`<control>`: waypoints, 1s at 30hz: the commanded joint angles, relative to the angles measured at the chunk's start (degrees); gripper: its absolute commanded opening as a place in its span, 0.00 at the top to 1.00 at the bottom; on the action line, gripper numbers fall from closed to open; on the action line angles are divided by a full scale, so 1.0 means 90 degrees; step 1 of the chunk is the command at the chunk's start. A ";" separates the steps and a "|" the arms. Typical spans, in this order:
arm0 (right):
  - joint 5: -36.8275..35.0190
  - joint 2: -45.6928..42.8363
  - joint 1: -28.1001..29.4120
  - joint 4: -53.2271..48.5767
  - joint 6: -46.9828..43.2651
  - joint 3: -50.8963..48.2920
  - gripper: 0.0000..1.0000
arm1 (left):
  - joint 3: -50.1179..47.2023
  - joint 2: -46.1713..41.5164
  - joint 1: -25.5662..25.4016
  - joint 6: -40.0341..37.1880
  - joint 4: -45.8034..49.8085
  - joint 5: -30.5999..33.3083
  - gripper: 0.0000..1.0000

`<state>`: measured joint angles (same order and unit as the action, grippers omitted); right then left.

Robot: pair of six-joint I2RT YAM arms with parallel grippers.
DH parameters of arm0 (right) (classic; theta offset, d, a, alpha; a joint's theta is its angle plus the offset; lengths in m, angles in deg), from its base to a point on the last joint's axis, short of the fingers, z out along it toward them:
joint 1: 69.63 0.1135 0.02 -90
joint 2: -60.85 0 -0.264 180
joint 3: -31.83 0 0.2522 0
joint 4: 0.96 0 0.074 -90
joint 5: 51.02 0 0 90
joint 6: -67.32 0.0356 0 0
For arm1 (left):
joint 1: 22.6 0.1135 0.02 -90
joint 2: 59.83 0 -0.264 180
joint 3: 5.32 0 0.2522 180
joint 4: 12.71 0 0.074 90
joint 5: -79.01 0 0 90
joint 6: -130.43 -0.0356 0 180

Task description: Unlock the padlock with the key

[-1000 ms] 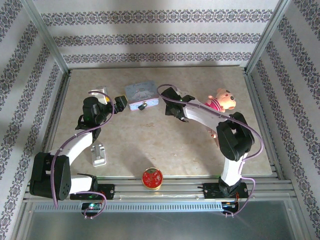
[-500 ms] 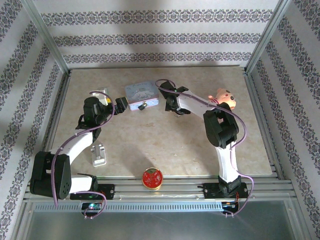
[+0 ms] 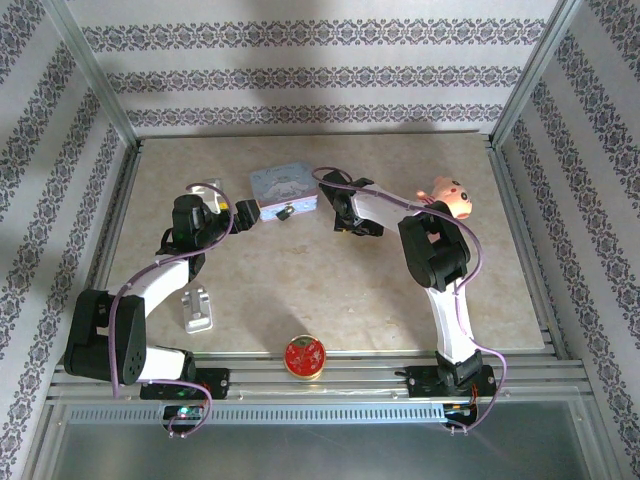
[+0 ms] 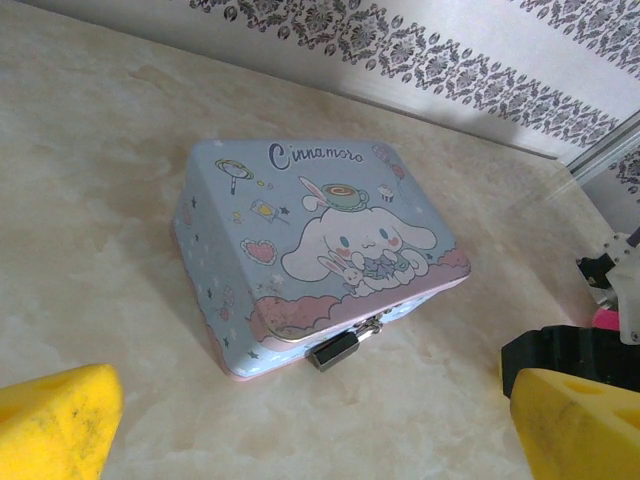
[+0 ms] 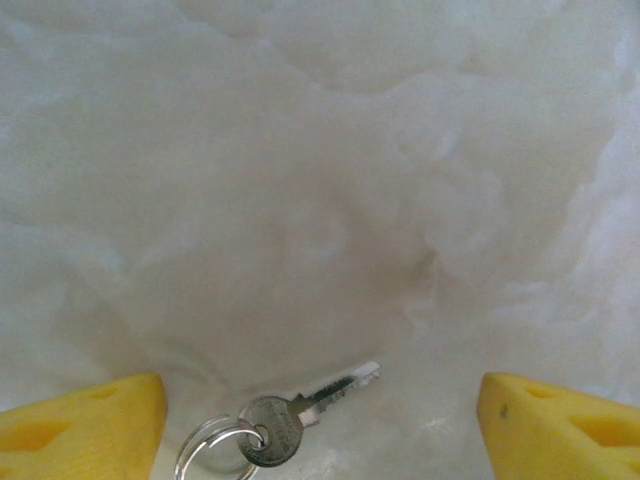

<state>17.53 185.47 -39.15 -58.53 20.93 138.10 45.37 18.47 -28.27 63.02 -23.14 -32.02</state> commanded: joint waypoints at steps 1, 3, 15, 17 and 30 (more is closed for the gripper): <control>0.0096 -0.0161 -0.0095 -0.0230 0.0073 -0.0360 0.24 | 0.0204 0.0030 -0.0062 0.0015 -0.0011 -0.0172 0.01; 0.0152 -0.0310 -0.0113 -0.0211 0.0085 -0.0572 0.27 | 0.0203 0.0012 -0.0063 0.0038 -0.0001 -0.0180 0.01; 0.0469 -0.1442 -0.0135 -0.0043 0.0013 -0.1910 0.35 | 0.0214 -0.0125 -0.0063 0.0108 0.0037 -0.0232 0.01; 0.0674 -0.1600 -0.0121 0.0121 -0.0141 -0.1992 0.36 | 0.0205 -0.0145 -0.0061 0.0111 0.0037 -0.0241 0.01; 0.1118 -0.1144 -0.0258 0.0478 -0.1076 -0.1209 0.35 | 0.0174 -0.0252 -0.0063 0.0144 0.0045 -0.0241 0.01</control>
<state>27.34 172.44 -40.31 -53.57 14.18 123.76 45.54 17.53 -28.27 63.44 -23.09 -33.29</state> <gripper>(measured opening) 0.651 0.993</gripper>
